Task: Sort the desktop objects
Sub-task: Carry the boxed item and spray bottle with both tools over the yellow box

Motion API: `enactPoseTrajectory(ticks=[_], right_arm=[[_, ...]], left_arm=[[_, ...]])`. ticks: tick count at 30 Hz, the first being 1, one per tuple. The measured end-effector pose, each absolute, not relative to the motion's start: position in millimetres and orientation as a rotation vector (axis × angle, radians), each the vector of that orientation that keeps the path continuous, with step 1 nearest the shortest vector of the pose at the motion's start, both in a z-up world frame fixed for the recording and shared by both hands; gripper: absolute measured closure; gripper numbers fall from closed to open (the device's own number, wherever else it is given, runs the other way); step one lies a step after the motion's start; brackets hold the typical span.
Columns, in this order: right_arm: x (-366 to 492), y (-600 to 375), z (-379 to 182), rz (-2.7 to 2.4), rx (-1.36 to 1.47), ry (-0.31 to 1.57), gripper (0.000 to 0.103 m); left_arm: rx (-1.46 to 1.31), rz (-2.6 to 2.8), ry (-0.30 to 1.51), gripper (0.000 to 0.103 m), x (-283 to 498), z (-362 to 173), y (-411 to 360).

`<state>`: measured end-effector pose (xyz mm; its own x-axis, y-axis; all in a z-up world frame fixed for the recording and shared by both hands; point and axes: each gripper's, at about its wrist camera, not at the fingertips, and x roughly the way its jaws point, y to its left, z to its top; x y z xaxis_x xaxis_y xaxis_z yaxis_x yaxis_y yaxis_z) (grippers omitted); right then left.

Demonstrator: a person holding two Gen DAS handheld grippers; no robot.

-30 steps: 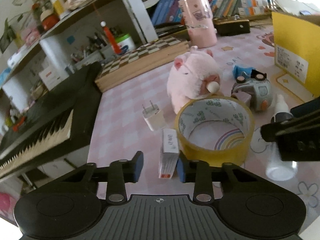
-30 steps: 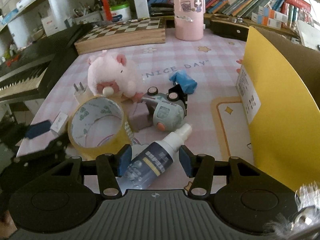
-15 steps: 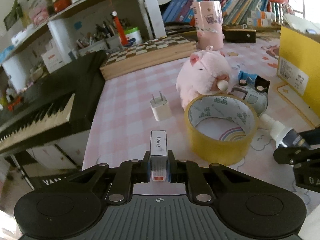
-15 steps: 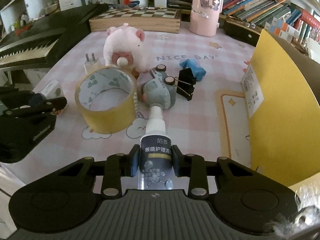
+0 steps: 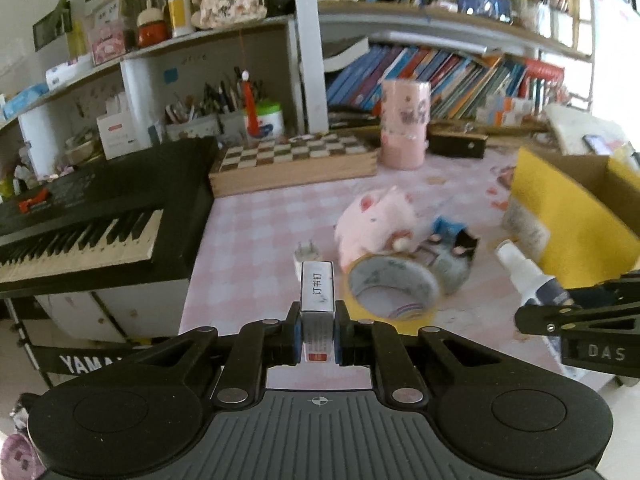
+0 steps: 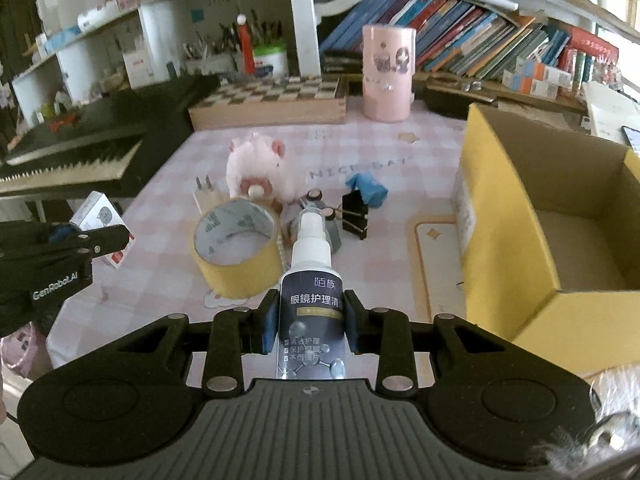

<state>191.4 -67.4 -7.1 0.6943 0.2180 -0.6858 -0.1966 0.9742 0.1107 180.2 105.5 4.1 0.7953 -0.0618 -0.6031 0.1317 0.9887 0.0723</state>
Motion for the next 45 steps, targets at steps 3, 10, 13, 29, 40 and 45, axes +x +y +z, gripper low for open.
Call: enactPoseTrajectory(ticks=[3, 10, 13, 29, 40, 45], right_arm=[[177, -72, -1, 0.234, 0.040, 0.753, 0.073], [141, -79, 3, 0.239, 0.049, 0.737, 0.073], [126, -84, 2, 0.237, 0.053, 0.746, 0.073], [41, -131, -5, 0.156, 0.114, 0.755, 0.073], [-3, -164, -4, 0.048, 0.177, 0.737, 0.073], [-20, -180, -7, -0.011, 0.202, 0.742, 0.073]], left_arm=[[0.084, -0.138, 0.648, 0.090, 166, 10, 101], [0.079, -0.185, 0.647, 0.090, 131, 11, 85], [0.082, -0.210, 0.648, 0.090, 113, 11, 76], [0.152, -0.353, 0.632, 0.090, 47, 14, 23], [0.203, -0.479, 0.606, 0.090, 21, 17, -13], [0.227, -0.551, 0.597, 0.090, 14, 17, -31]])
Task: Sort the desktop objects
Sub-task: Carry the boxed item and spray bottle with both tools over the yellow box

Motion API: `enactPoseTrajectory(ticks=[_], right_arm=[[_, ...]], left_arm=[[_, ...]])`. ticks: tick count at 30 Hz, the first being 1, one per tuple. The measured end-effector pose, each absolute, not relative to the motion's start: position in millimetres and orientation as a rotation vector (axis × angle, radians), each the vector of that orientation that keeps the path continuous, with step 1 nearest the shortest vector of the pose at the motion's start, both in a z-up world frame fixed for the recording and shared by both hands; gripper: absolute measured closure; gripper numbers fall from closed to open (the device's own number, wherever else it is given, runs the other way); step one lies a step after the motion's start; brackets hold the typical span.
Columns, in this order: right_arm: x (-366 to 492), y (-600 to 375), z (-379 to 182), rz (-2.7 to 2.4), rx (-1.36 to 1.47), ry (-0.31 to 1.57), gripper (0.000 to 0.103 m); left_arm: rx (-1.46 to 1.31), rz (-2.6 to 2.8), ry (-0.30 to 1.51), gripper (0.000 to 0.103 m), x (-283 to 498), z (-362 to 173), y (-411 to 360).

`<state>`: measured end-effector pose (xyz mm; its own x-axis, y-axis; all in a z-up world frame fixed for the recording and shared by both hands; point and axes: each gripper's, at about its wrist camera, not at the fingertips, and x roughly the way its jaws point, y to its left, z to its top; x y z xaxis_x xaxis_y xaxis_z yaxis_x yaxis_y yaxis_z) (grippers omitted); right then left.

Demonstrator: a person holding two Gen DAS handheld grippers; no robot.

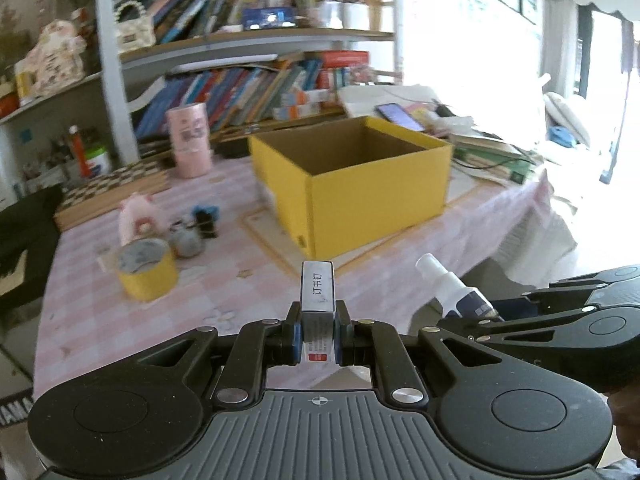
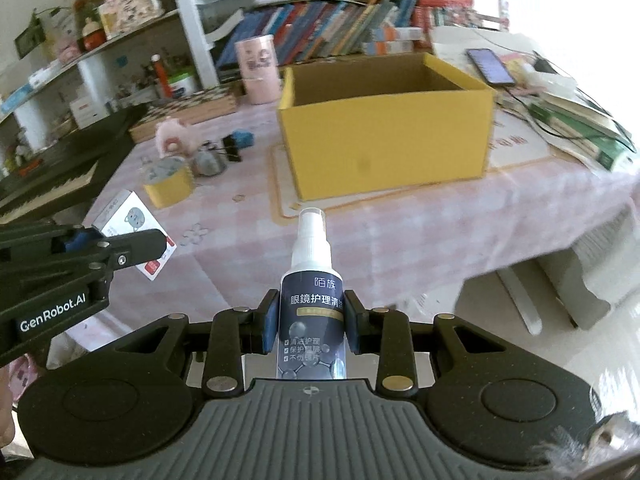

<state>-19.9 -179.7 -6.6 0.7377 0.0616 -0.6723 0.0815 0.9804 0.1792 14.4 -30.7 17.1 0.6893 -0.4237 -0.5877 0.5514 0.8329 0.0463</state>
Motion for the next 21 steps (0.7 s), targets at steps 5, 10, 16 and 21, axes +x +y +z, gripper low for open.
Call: enactPoseTrajectory(ticks=[5, 10, 16, 21], right_arm=[[-37, -194, -5, -0.080, 0.222, 0.734, 0.073], [-49, -204, -6, -0.124, 0.235, 0.737, 0.073], [-58, -214, -10, -0.168, 0.264, 0.746, 0.073], [-55, -225, -11, -0.184, 0.281, 0.750, 0.073]], left_arm=[[0.256, -0.629, 0.587, 0.090, 7, 16, -49], [0.260, -0.669, 0.582, 0.090, 5, 15, -61], [0.284, -0.727, 0.592, 0.090, 1, 11, -74], [0.296, -0.737, 0.583, 0.090, 5, 11, -82]])
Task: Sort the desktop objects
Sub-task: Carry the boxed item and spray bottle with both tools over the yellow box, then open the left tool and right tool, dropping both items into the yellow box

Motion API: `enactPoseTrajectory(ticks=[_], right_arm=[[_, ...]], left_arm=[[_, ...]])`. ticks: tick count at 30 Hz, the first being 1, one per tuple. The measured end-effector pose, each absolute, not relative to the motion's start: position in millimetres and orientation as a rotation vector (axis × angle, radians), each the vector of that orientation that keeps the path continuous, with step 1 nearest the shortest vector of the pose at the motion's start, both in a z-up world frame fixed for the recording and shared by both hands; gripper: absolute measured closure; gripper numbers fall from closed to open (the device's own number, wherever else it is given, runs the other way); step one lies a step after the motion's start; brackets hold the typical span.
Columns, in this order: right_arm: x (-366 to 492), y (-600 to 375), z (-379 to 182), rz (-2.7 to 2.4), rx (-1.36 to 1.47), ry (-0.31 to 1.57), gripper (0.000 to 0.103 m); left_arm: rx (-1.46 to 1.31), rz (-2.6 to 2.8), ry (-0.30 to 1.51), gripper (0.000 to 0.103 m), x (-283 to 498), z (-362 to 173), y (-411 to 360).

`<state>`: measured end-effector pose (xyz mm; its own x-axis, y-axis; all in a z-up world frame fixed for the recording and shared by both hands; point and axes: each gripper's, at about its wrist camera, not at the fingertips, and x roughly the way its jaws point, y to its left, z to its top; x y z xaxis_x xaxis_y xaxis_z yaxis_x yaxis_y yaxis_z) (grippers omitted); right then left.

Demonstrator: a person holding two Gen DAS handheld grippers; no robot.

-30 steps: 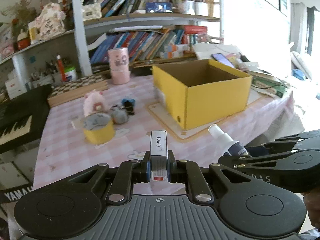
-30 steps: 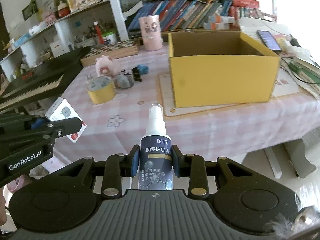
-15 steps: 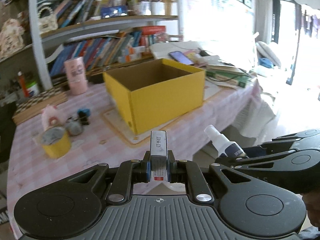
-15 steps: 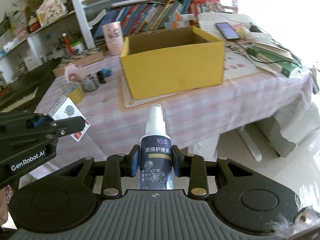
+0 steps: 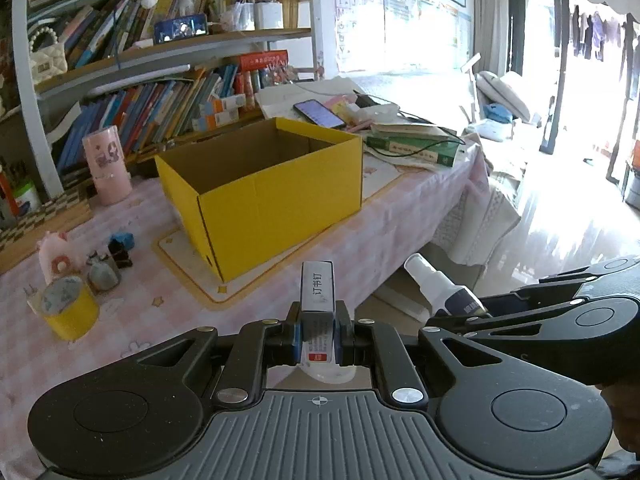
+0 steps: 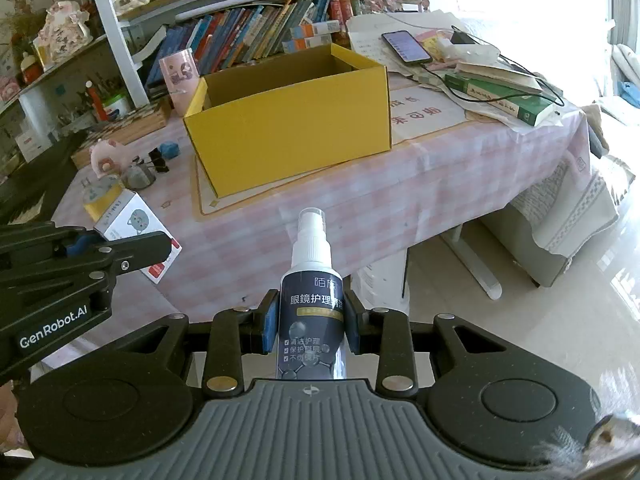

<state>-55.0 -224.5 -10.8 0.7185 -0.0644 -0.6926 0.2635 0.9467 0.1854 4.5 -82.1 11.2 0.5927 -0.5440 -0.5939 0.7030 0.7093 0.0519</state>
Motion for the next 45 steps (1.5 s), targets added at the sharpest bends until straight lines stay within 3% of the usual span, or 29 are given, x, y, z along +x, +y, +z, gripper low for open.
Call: enactPoseTrajectory(ticks=[30, 45], right_arm=[[98, -323, 50, -0.032, 0.191, 0.594, 0.073], [197, -370, 46, 0.072, 0.002, 0.602, 0.073]], left_arm=[[0.147, -0.536, 0.523, 0.090, 140, 60, -157], [0.169, -0.432, 0.584, 0.090, 212, 45, -200]])
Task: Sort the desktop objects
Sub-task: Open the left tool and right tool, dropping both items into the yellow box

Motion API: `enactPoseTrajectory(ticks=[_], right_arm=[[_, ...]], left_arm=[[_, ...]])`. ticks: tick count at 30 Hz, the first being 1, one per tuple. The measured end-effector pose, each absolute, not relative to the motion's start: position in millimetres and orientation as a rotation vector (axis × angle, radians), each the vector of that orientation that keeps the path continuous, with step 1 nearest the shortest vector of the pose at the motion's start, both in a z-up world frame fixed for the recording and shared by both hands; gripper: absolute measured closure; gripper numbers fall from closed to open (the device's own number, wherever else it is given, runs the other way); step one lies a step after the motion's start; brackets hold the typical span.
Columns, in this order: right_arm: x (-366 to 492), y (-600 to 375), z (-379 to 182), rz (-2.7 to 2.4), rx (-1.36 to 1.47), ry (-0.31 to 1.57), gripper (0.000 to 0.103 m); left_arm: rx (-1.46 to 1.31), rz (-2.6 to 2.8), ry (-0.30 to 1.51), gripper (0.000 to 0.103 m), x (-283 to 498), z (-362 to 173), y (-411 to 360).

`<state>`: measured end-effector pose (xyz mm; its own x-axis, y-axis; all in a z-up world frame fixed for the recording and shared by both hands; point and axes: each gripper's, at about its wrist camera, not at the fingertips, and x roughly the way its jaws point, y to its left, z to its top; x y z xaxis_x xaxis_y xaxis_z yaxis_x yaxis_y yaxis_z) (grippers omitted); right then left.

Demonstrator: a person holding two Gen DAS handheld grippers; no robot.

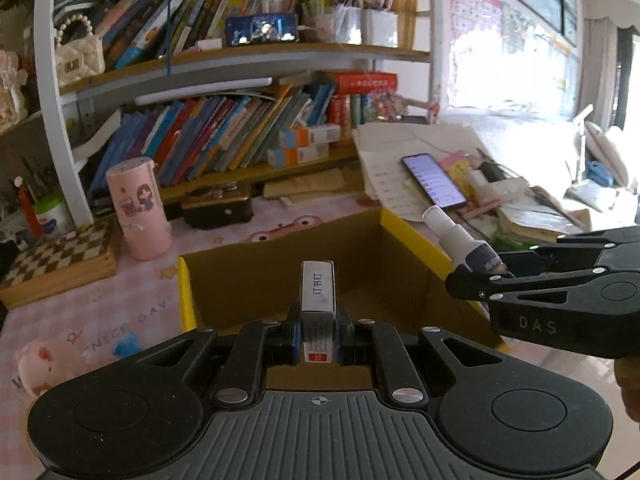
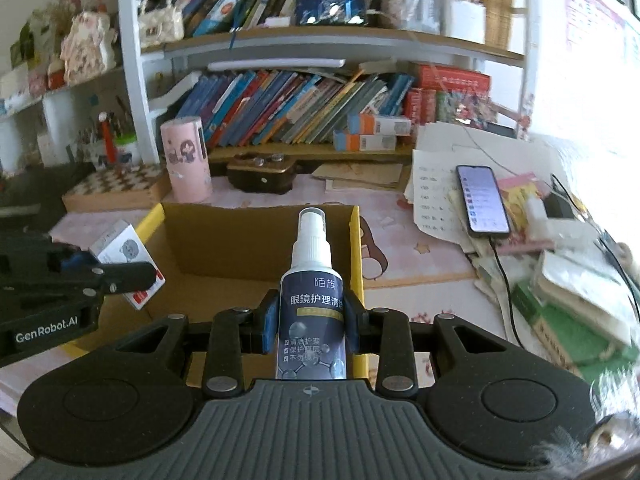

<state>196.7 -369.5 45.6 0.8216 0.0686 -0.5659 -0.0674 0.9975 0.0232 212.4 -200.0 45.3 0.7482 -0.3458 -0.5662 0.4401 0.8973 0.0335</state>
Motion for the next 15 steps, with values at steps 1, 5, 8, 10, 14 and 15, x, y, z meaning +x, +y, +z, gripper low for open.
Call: enactPoseTrajectory(ticks=[1, 5, 8, 10, 14, 15], right_arm=[[203, -370, 43, 0.083, -0.016, 0.607, 0.073], [231, -366, 33, 0.155, -0.116, 0.636, 0.073], [252, -355, 23, 0.237, -0.234, 0.681, 0.073], [263, -347, 15, 0.277, -0.322, 0.712, 0.073], [282, -332, 0, 0.359, -0.484, 0.765, 0.073], [285, -329, -4, 0.380, -0.522, 0.777, 0.073]], left_arm=[[0.174, -0.417, 0.588, 0.090, 218, 43, -202], [0.210, -0.369, 0.614, 0.090, 236, 30, -210], [0.250, -0.342, 0.640, 0.090, 248, 19, -217], [0.271, -0.326, 0.671, 0.090, 256, 12, -221], [0.290, -0.310, 0.728, 0.090, 269, 0, -226], [0.295, -0.311, 0.739, 0.090, 271, -2, -227]])
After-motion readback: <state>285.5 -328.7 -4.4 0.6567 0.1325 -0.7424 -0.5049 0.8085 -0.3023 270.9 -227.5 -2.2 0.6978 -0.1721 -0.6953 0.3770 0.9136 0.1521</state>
